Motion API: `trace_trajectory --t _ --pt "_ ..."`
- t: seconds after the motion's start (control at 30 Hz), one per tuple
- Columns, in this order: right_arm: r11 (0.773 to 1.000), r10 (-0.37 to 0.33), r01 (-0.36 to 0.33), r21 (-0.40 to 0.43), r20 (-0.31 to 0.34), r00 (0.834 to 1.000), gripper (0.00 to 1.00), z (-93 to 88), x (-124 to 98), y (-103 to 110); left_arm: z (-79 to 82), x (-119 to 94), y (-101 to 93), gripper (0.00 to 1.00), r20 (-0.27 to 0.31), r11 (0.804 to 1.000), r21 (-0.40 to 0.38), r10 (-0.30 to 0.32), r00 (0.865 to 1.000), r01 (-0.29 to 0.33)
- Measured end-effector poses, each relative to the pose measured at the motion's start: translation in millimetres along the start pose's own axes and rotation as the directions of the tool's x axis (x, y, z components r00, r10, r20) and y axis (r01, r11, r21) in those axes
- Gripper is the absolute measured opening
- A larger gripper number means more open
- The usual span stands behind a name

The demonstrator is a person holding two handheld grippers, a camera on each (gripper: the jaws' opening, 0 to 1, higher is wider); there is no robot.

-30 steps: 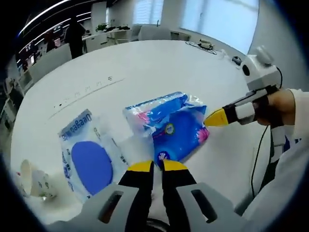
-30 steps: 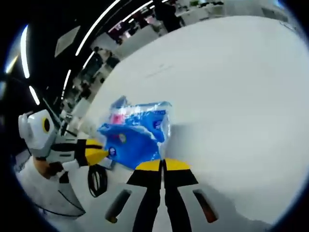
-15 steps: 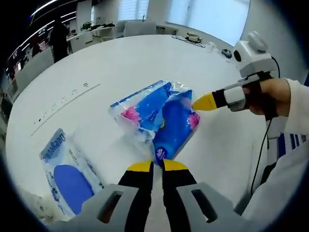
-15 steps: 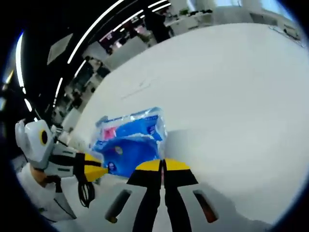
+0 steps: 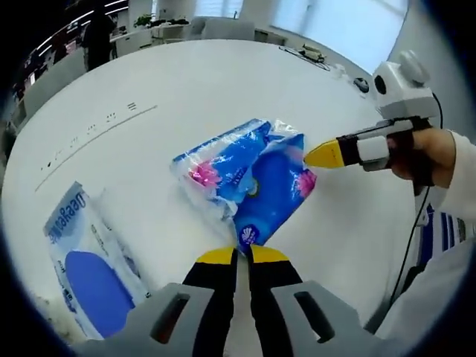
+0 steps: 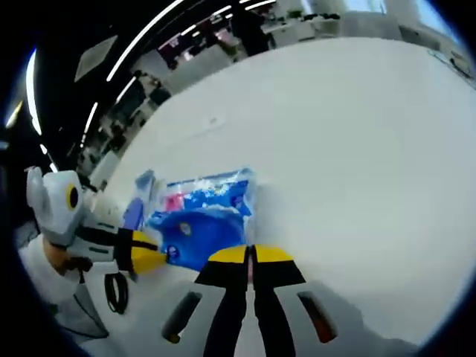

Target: Arrange the tabletop items into an orderly group along one side of the table until the central work area is clear of visible clutter.

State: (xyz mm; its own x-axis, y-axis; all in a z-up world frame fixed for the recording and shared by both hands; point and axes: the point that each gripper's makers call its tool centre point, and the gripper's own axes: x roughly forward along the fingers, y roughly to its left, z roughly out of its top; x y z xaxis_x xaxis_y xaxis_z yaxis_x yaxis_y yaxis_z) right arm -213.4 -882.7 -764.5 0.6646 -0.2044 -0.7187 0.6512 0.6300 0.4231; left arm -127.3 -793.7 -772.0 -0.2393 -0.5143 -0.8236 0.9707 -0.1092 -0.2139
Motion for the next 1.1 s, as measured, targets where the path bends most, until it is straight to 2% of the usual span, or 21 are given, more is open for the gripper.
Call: trace_trajectory --t 0.1,0.33,0.57,0.63,0.73,0.83,0.9,0.93,1.0,1.1 --pt "0.999 0.008 -0.008 0.039 0.010 1.000 0.00 1.2 0.2 -0.8 -1.9 1.3 -0.7 0.02 -0.003 1.000 -0.024 -0.008 1.000 0.008" --pt "0.999 0.012 -0.013 0.050 0.015 1.000 0.00 0.6 0.9 1.0 -1.3 0.3 0.7 0.02 -0.005 0.999 -0.038 -0.003 1.000 0.003" --pt "1.000 0.016 -0.017 0.009 0.018 1.000 0.00 2.5 -2.6 4.3 -1.4 -5.6 0.6 0.06 0.001 0.999 -0.033 0.010 1.000 -0.010" --pt "1.000 0.012 -0.011 -0.003 0.029 1.000 0.03 3.6 -6.4 4.6 -1.1 -10.4 4.6 0.15 0.012 0.999 -0.036 0.039 0.999 -0.038" --pt "1.000 0.020 -0.019 -0.012 0.046 0.999 0.13 4.2 -12.6 7.3 0.2 -19.4 8.9 0.29 0.034 0.997 -0.043 0.068 0.997 -0.067" --pt "0.998 0.048 -0.046 -0.030 0.052 0.998 0.21 1.9 -19.2 14.2 0.7 -30.2 10.5 0.32 0.056 0.995 -0.055 0.084 0.995 -0.081" --pt "0.998 0.040 -0.037 -0.053 0.063 0.997 0.29 0.5 -26.3 17.4 0.3 -38.0 10.3 0.35 0.069 0.994 -0.056 0.093 0.993 -0.089" --pt "0.997 0.048 -0.043 -0.068 0.065 0.997 0.33 -0.8 -30.6 20.9 3.2 -41.6 10.4 0.38 0.106 0.995 -0.031 0.095 0.990 -0.093" --pt "0.996 0.058 -0.052 -0.078 0.076 0.995 0.39 -3.3 -37.3 25.6 4.4 -50.1 10.0 0.50 0.143 0.993 -0.005 0.115 0.983 -0.115" --pt "0.994 0.088 -0.081 -0.079 0.084 0.993 0.46 -9.6 -45.7 34.0 -2.9 -61.8 8.3 0.64 0.149 0.990 -0.008 0.138 0.979 -0.139"
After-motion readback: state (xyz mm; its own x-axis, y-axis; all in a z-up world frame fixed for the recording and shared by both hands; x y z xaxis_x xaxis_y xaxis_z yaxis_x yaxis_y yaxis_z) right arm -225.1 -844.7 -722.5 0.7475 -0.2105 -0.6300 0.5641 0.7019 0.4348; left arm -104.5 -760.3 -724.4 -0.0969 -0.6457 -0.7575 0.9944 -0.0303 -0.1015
